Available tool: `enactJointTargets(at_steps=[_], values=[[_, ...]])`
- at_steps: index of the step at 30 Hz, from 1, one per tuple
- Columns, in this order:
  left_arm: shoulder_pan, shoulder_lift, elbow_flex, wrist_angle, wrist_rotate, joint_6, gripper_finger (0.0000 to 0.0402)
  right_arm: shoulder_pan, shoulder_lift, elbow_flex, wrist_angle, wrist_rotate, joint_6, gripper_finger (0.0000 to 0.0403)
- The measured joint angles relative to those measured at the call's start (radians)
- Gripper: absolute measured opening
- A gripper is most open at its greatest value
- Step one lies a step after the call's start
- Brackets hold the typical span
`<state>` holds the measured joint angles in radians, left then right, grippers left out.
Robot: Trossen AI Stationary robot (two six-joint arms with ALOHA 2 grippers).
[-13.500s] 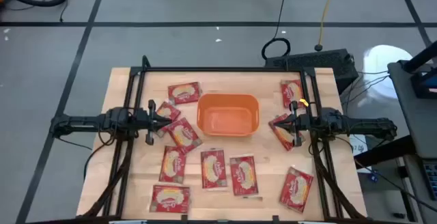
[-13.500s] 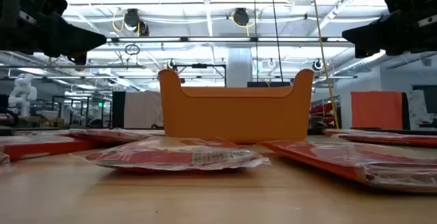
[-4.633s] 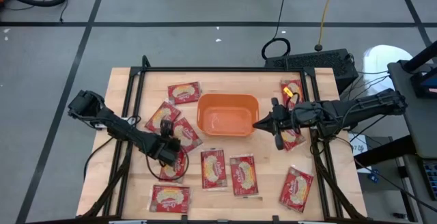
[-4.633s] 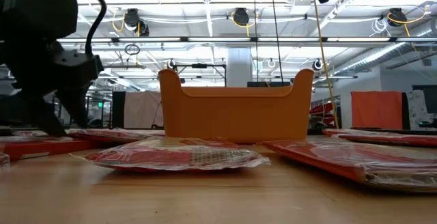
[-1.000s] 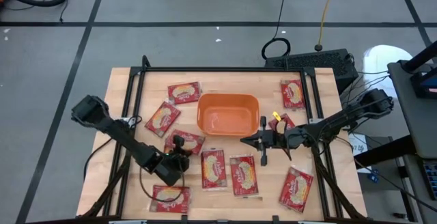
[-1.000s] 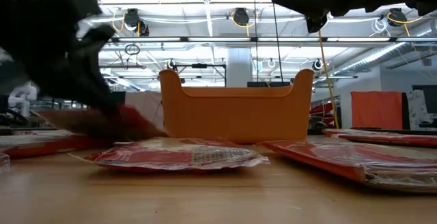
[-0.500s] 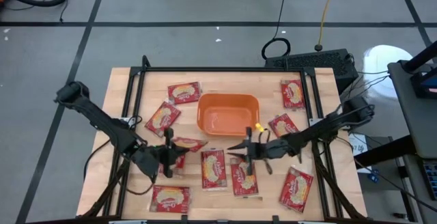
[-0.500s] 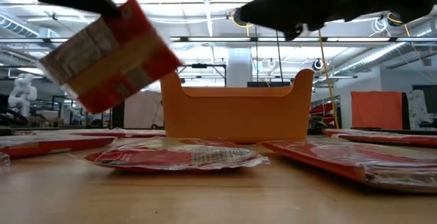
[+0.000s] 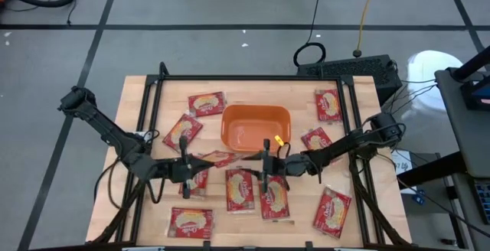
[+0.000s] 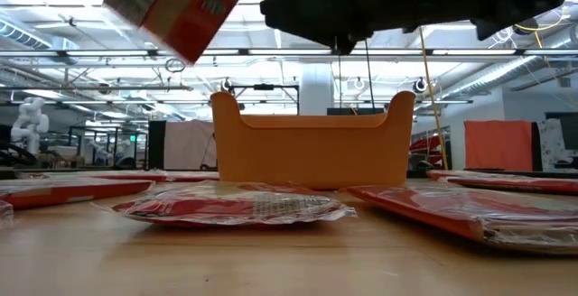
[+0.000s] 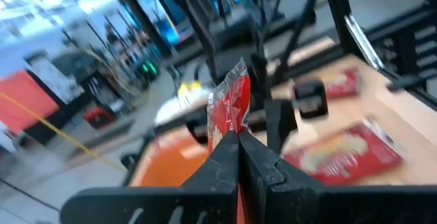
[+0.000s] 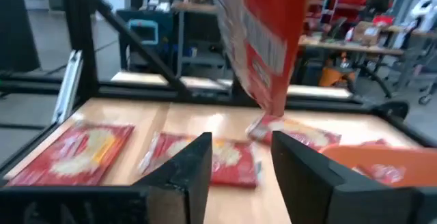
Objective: Sort popcorn bags into baskets
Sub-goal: Put the red popcorn bag into the orange bin
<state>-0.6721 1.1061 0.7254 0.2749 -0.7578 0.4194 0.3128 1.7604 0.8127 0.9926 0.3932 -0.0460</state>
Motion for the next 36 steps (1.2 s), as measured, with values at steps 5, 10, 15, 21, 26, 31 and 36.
enactJointTargets(at_steps=[5,10,15,21,26,31,36], values=[[0.028,0.004,0.0,0.115,0.047,0.072,0.0001,-0.03,-0.002,0.0,0.122,-0.006,-0.106,0.0166],[0.07,0.023,0.0,0.171,0.129,0.085,0.0001,-0.057,-0.002,0.0,0.195,-0.083,-0.21,0.0182],[0.094,0.053,0.0,0.218,0.2,0.112,0.0,-0.08,-0.002,0.0,0.202,-0.117,-0.229,0.0191],[0.119,0.062,0.0,0.236,0.241,0.115,0.0,-0.098,-0.002,0.0,0.217,-0.266,-0.185,0.0185],[0.141,0.061,0.0,0.259,0.293,0.119,0.0001,-0.11,-0.002,-0.001,0.249,-0.346,-0.155,0.0158],[0.148,0.077,0.0,0.263,0.314,0.118,0.0001,-0.11,-0.002,-0.001,0.303,-0.347,-0.169,0.0114],[0.148,0.086,0.0,0.276,0.314,0.111,0.0002,-0.11,-0.002,-0.001,0.299,-0.348,-0.188,0.0063]])
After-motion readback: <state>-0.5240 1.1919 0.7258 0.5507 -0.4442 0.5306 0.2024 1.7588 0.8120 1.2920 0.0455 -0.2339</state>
